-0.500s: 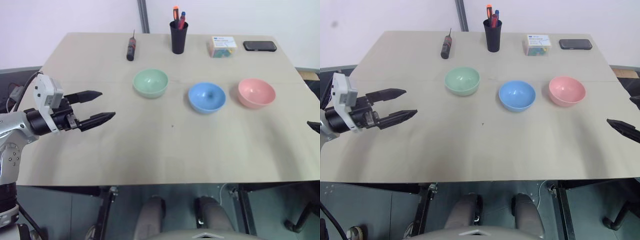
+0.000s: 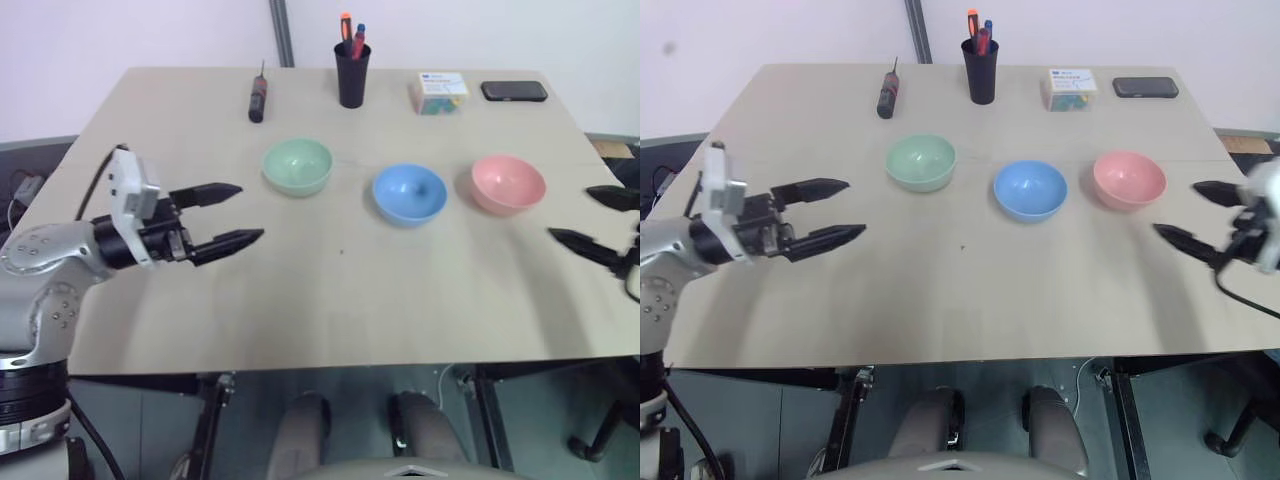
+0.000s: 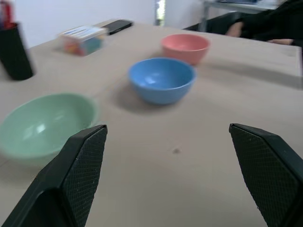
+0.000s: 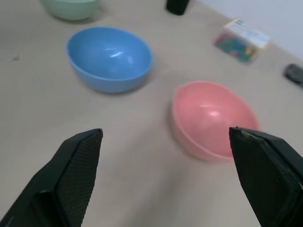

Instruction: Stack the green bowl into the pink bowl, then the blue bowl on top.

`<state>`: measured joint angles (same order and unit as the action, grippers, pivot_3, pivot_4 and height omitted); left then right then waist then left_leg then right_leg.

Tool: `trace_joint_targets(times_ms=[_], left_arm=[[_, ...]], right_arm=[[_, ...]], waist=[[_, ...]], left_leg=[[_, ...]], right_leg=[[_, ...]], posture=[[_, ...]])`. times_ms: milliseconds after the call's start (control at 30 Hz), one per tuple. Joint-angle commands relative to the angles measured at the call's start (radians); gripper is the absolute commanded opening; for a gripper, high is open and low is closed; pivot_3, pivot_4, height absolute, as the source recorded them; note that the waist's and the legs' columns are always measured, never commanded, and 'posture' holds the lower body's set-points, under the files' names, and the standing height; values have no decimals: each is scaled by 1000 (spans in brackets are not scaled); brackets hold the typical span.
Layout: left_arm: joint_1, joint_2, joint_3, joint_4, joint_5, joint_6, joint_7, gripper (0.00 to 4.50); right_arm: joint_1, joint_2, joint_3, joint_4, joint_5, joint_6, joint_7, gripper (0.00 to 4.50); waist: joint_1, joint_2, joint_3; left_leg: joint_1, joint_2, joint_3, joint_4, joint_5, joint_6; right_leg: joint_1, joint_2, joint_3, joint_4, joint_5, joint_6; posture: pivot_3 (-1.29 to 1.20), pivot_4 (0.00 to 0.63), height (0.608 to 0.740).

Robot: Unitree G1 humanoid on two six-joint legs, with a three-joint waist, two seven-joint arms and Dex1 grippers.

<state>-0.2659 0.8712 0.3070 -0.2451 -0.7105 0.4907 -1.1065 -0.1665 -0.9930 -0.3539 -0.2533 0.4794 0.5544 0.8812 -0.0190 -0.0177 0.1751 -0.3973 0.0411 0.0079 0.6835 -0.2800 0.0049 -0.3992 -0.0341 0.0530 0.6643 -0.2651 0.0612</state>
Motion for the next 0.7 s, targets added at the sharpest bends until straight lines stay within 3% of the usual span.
trace_joint_targets(times_ms=[33, 233, 300, 333, 367, 400, 433, 467, 633, 700], left_arm=[[-18, -46, -45, -70, 6, -41, 16, 4355], [-31, -116, -116, -101, 45, -83, 52, 4355], [-19, -123, -120, -124, 46, -83, 62, 4500], [-10, -123, -116, -134, 44, -83, 64, 4500], [0, -121, -110, -143, 42, -81, 67, 4500], [11, -117, -103, -152, 41, -79, 71, 4500], [21, -115, -96, -160, 39, -77, 75, 4500], [30, -114, -90, -169, 35, -74, 81, 4500], [47, -115, -86, -192, 28, -70, 101, 4500], [48, -115, -88, -193, 29, -70, 105, 4500]], right_arm=[[-201, 72, 218, 130, -143, -23, -72, 4500], [-514, 254, 442, 545, -351, -197, -112, 4500], [-586, 287, 486, 706, -412, -274, -112, 3939], [-613, 297, 495, 771, -430, -309, -109, 3864], [-639, 304, 502, 829, -445, -340, -102, 3303], [-662, 308, 507, 878, -458, -365, -97, 3199], [-677, 310, 510, 914, -468, -386, -92, 2519], [-691, 311, 511, 948, -480, -407, -88, 2353], [-730, 318, 505, 1052, -520, -481, -88, 237], [-736, 317, 495, 1064, -527, -501, -97, 82]], waist=[[2, 0, 0], [5, 0, 0], [5, 1, 0], [6, 0, 0], [6, 0, 0], [7, 1, 0], [6, 1, 0], [4, 1, 0], [1, 1, 0], [0, 1, 0]], left_leg=[[0, 0, 0, 0, 0, 0], [-4, 0, 2, 0, 0, 0], [-5, 0, 1, 0, 0, 0], [-5, -1, 2, -1, 0, -1], [-6, -1, 2, -1, 0, -1], [-7, -1, 2, -1, 1, -2], [-12, -1, 1, -1, 2, -4], [-17, -1, 0, 1, 3, -5], [-16, -1, 0, 1, 3, -5], [-16, -1, 1, 1, 3, -4]], right_leg=[[0, 0, 0, 0, 0, 0], [-5, 0, 2, 1, 0, 0], [-6, 0, 1, 1, 0, 0], [-6, -1, 1, 1, 0, 0], [-7, -1, 1, 0, 0, 0], [-8, -1, 1, 0, 0, 0], [-13, -1, 0, 0, 0, 0], [-17, -1, -1, 1, 1, -1], [-17, -1, 0, 2, 1, -1], [-17, -1, 0, 4, 1, -1]], posture=[[0, 150, 740], [0, 150, 740], [0, 150, 740], [0, 150, 740], [0, 150, 740], [0, 150, 740], [0, 150, 740], [0, 150, 740], [0, 150, 740], [0, 150, 740]])
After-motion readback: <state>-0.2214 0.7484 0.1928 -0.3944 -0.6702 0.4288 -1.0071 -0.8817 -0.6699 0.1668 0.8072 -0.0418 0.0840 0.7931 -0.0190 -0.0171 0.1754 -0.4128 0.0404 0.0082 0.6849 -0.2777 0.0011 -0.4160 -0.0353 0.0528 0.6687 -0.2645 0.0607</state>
